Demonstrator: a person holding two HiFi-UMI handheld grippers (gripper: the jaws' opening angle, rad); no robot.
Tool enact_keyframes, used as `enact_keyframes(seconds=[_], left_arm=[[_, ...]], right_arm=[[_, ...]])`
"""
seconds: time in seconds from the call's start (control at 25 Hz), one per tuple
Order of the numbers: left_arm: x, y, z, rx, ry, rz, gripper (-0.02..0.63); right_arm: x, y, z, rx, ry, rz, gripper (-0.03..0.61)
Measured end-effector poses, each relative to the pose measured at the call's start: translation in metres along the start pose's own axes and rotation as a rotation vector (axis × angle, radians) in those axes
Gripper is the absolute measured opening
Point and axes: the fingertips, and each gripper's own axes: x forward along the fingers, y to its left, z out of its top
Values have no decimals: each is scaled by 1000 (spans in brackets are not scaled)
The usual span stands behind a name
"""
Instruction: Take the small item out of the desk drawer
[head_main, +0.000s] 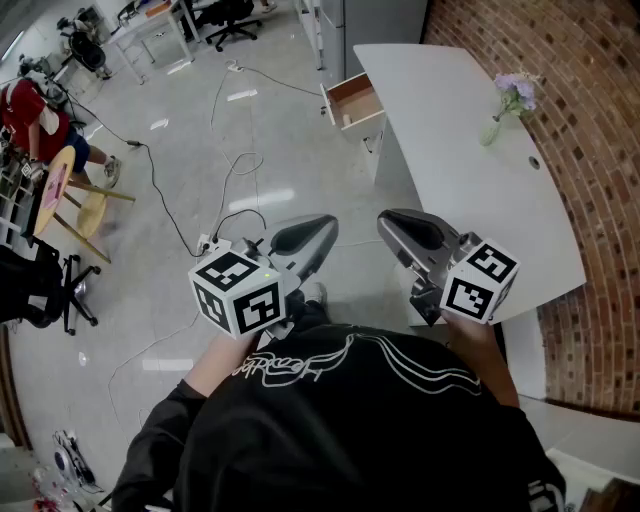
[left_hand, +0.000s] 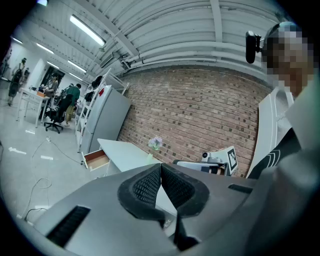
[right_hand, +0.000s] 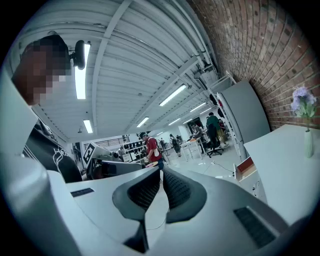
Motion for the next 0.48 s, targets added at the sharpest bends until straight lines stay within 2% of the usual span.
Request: enact_keyframes(seconds=[0.24, 0.48], left_arm=[[-5, -9, 4, 1, 2, 2, 21], [1, -5, 0, 3, 1, 25, 21]], right_arm=[[-3, 9, 4, -18, 5, 20, 54], [-5, -2, 3, -20, 1, 21, 54]])
